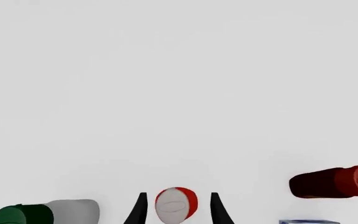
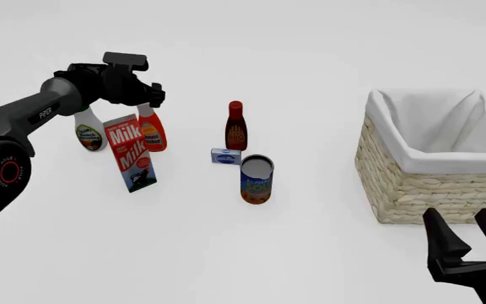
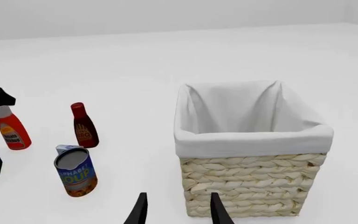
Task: Pick the ketchup and place it in the basket.
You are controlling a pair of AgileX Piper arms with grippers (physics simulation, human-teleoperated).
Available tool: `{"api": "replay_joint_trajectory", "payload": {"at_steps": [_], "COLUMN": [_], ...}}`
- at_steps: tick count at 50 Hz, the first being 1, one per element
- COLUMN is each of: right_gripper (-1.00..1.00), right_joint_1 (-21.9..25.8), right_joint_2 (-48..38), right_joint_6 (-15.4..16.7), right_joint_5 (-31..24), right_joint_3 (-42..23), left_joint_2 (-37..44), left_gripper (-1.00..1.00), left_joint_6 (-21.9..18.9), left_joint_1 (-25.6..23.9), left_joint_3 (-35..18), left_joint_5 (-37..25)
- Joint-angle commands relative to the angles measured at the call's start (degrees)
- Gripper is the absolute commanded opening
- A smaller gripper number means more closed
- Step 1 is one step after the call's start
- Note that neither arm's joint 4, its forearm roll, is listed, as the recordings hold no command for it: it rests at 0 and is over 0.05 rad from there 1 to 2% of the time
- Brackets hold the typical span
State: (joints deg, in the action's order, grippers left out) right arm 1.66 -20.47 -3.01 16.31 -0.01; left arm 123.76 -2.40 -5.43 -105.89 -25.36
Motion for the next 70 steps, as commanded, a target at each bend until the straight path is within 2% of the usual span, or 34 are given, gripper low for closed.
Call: {"api": "replay_joint_trajectory", "payload": {"at_steps": [1, 43, 44, 55, 65, 70], "right_gripper": [1.0, 1.0, 1.0, 1.0, 1.0, 1.0], "right_joint_1": [0.0, 0.1, 0.1, 0.0, -0.2, -0.2], "right_joint_2": [-0.5, -1.8, -1.7, -0.8, 2.1, 2.1], "right_joint_6": [0.1, 0.1, 0.1, 0.1, 0.1, 0.0], "right_joint_5": [0.3, 1.3, 1.2, 0.7, -1.6, -1.6], "right_joint_3": [0.0, 0.0, 0.0, 0.0, 0.0, 0.0], "left_joint_2": [0.8, 2.3, 2.1, -1.0, -2.4, -3.4], "left_gripper": [1.0, 1.0, -1.0, -1.0, -1.0, -1.0], "left_joint_6": [0.0, 0.6, 0.6, 0.2, 0.0, -0.6], "left_joint_1": [0.7, 0.7, 0.8, 0.4, 0.3, 0.0], "left_joint_3": [0.2, 2.5, 2.7, 2.5, -2.1, -2.6], "left_joint_5": [0.7, 3.3, 3.5, 2.9, -0.5, -0.7]}}
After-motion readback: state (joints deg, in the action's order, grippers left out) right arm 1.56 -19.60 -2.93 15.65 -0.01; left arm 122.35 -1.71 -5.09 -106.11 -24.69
